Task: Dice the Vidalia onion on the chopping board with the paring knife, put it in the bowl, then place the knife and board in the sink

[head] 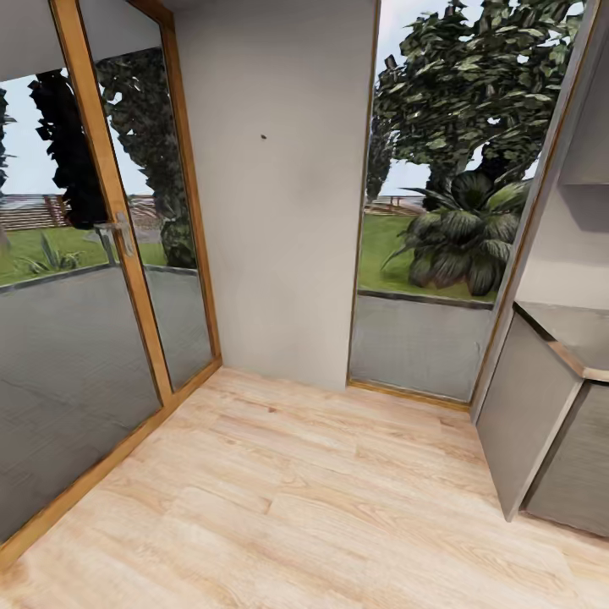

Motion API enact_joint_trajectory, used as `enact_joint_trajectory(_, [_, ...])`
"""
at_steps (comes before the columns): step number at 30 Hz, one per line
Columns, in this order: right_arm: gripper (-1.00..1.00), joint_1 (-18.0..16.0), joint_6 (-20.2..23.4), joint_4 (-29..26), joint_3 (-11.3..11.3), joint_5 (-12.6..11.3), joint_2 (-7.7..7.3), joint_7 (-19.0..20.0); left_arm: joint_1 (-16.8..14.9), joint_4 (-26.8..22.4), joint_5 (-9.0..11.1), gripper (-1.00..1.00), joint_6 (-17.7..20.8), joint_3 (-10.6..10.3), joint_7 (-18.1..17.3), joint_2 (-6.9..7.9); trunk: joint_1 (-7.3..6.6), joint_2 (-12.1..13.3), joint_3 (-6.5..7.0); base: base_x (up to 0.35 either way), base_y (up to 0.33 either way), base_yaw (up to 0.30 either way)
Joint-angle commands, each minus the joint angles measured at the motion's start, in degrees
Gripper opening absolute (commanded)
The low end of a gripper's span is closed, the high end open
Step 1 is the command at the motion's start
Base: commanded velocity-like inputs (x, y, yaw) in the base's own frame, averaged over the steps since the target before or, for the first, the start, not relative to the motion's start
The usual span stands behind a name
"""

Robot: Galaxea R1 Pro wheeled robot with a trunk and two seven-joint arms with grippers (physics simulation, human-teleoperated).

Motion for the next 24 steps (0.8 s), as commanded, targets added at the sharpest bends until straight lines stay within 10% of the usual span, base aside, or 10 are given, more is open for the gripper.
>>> enact_joint_trajectory(1, [1.00,-0.01,0.00,0.00,0.00,0.00,0.00,0.00,-0.01,0.00,0.00,1.00,0.00,0.00,0.00,0.00,0.00,-0.02,-0.03,0.000,0.000,0.000])
enact_joint_trajectory(24, [1.00,-0.01,-4.18,-2.82,0.00,0.10,2.63,-0.09,-0.09,-0.06,0.18,1.00,-0.09,-0.11,-0.09,0.21,0.00,-0.02,-0.03,0.000,0.000,0.000])
